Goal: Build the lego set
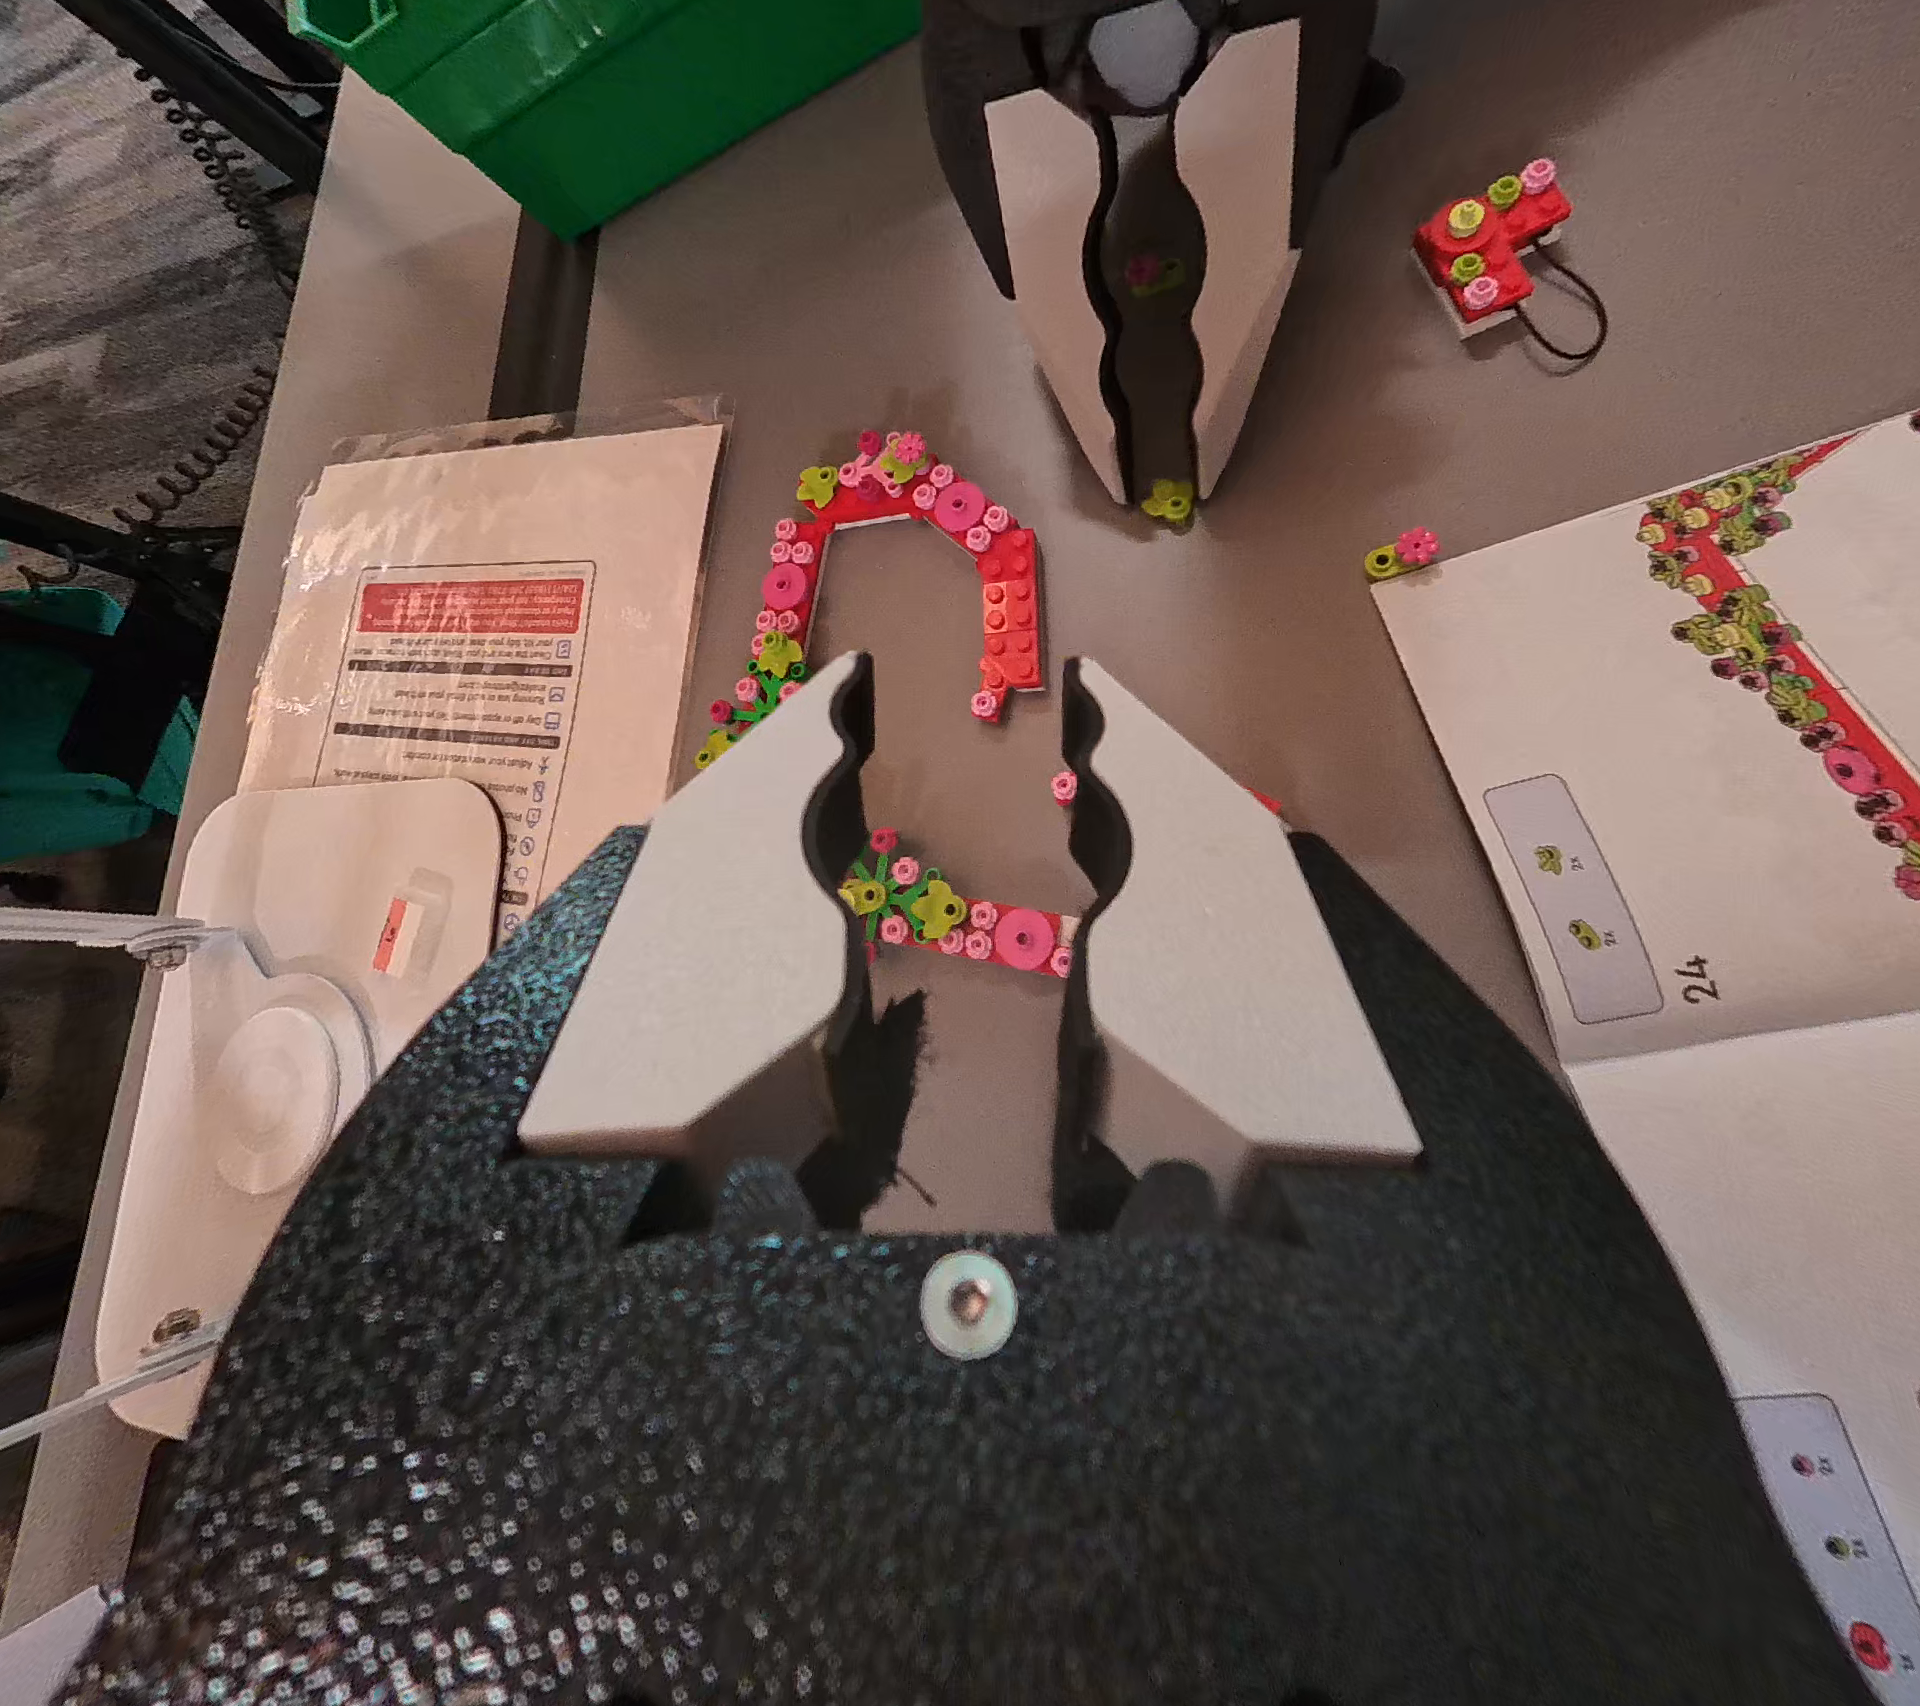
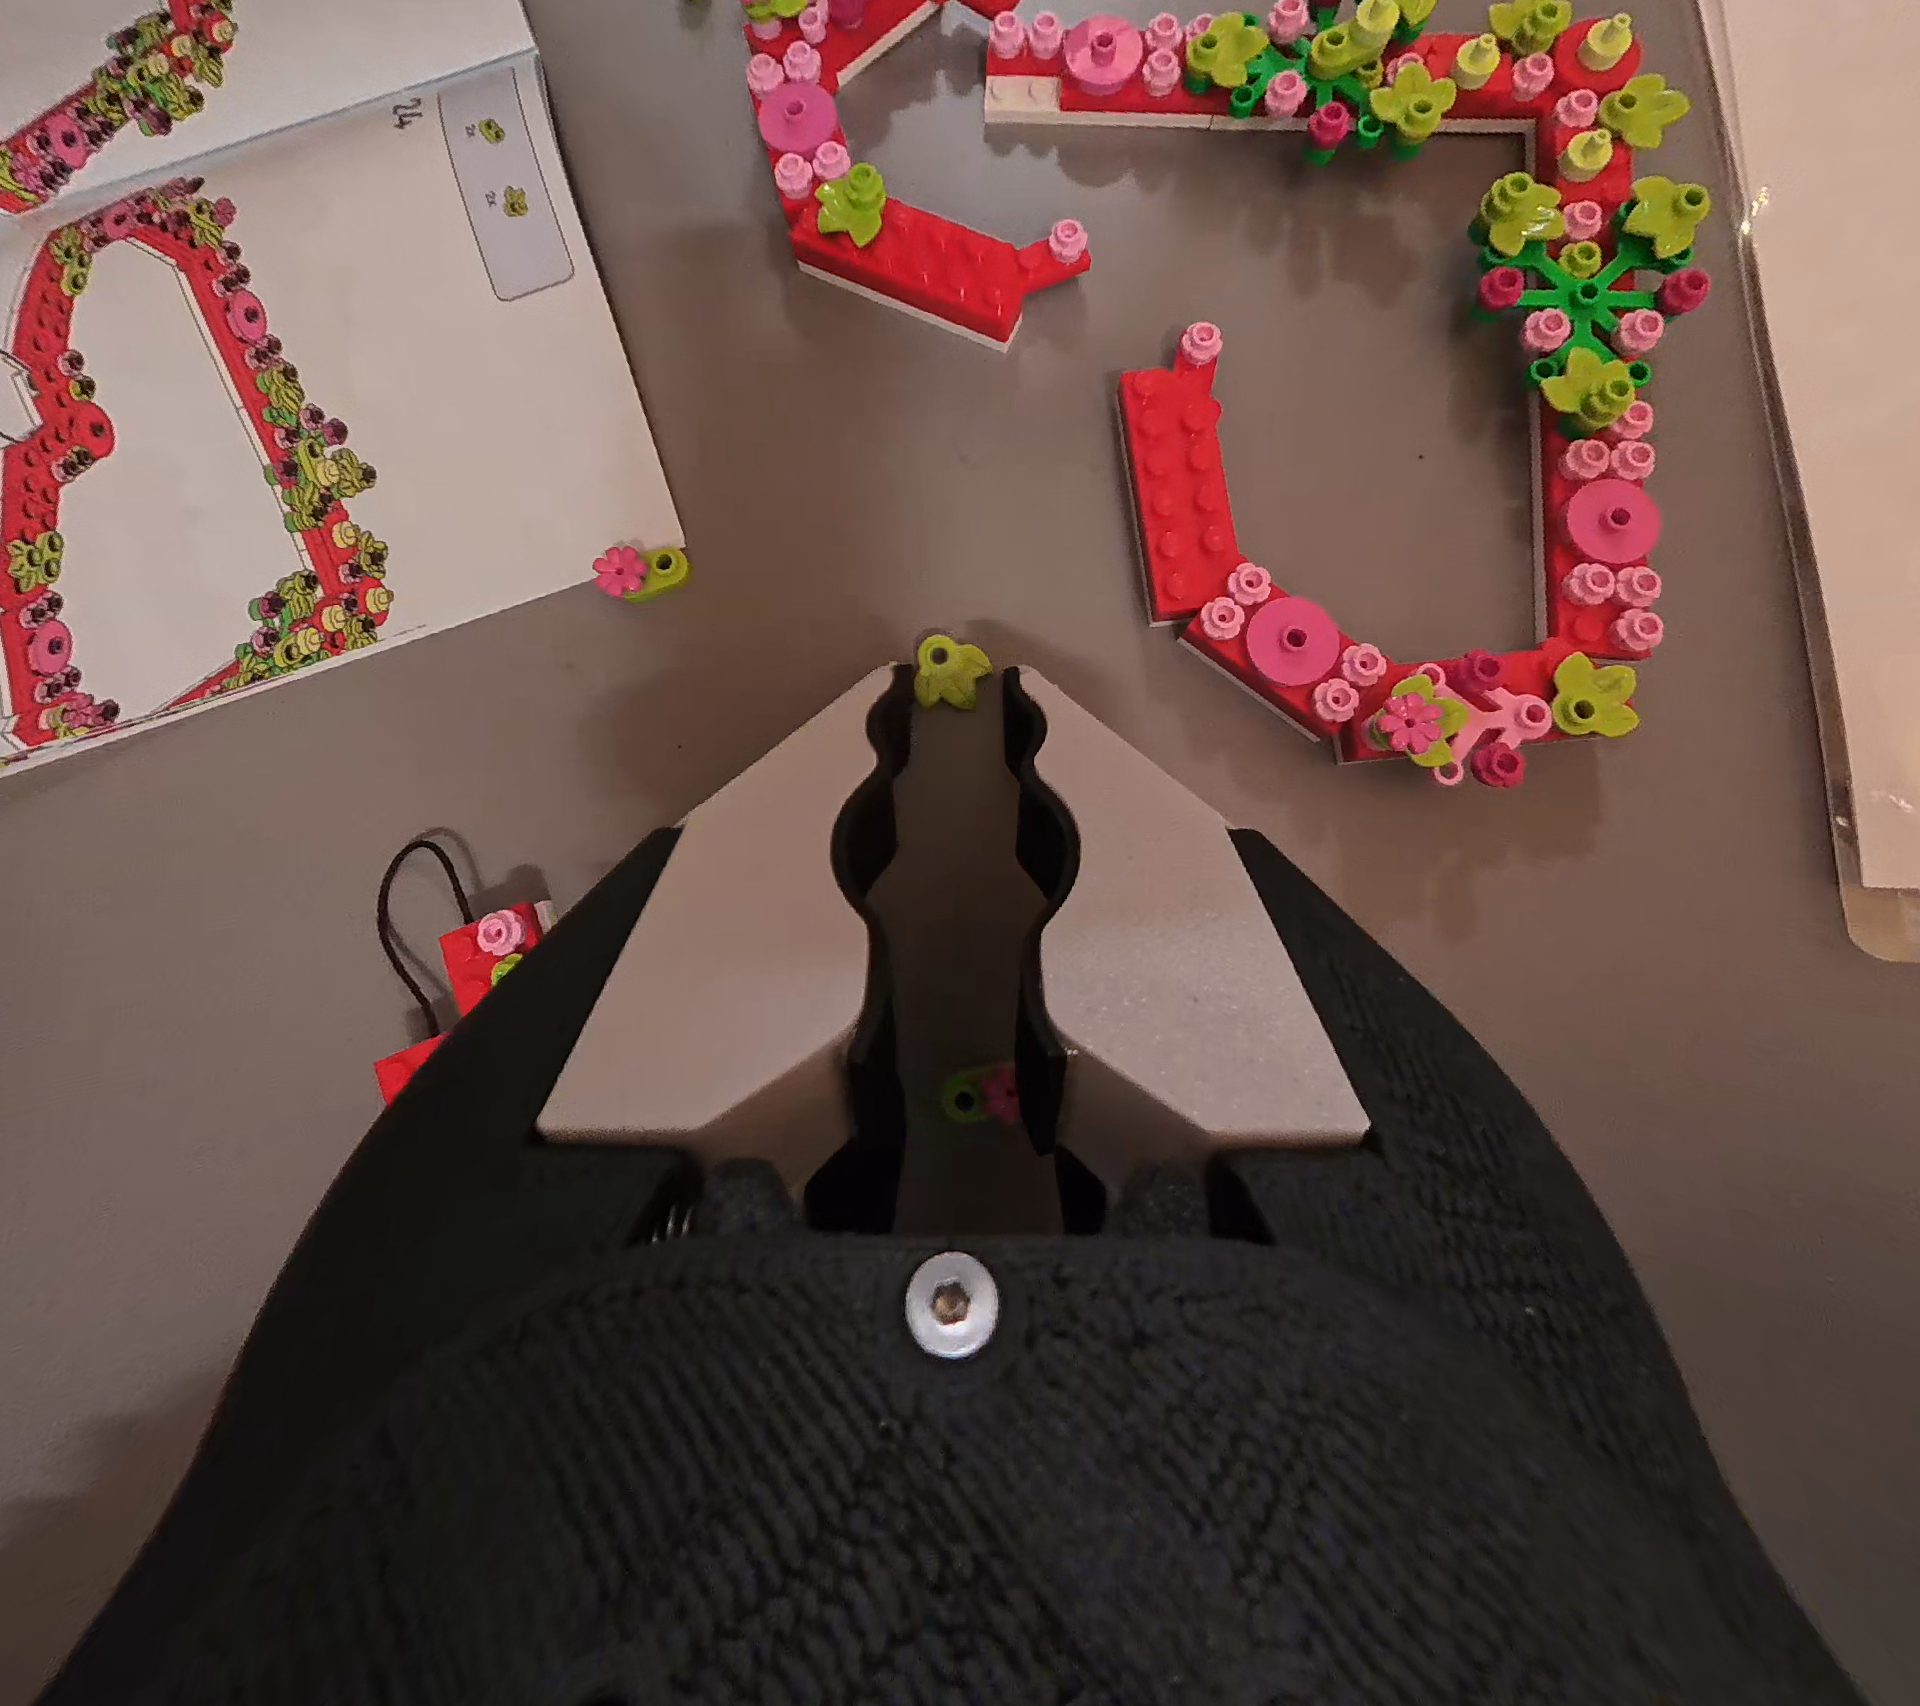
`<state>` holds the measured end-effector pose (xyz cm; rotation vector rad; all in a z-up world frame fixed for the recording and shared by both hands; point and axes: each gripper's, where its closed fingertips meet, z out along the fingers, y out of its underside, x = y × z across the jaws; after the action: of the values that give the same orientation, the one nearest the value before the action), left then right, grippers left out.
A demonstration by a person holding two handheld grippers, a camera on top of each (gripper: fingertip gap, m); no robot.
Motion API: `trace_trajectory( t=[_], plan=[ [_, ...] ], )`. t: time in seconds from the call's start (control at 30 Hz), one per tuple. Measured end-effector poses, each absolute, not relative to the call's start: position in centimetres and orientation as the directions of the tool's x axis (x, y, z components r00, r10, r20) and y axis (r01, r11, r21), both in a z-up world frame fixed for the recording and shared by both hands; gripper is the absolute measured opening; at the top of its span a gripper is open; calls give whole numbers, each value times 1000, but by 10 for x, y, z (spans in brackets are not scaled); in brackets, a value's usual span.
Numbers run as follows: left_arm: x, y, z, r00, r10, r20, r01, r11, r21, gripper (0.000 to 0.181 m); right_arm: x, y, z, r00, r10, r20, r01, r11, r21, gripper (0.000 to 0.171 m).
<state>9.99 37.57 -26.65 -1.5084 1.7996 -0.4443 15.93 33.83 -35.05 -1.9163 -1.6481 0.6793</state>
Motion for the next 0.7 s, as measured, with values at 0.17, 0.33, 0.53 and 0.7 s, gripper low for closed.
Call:
trace_trajectory(
  t=[0.17,0.33,0.53,0.7],
  plan=[
    [101,373,-273,-60,-953,-297,-709,250,-659,35,160,338,-350,122,992,-38,725,-115,-679,22],
    [101,373,-277,-66,-955,-288,-715,246,-654,35,159,337,-350,97,995,-25,717,-87,-692,26],
    [100,374,-279,-61,-960,-275,-721,233,-652,34,162,329,-350,68,996,-66,729,-95,-677,22],
    [100,372,-282,-66,-963,-262,-728,226,-647,34,159,319,-349,27,994,-108,731,-93,-676,22]
  ],
)
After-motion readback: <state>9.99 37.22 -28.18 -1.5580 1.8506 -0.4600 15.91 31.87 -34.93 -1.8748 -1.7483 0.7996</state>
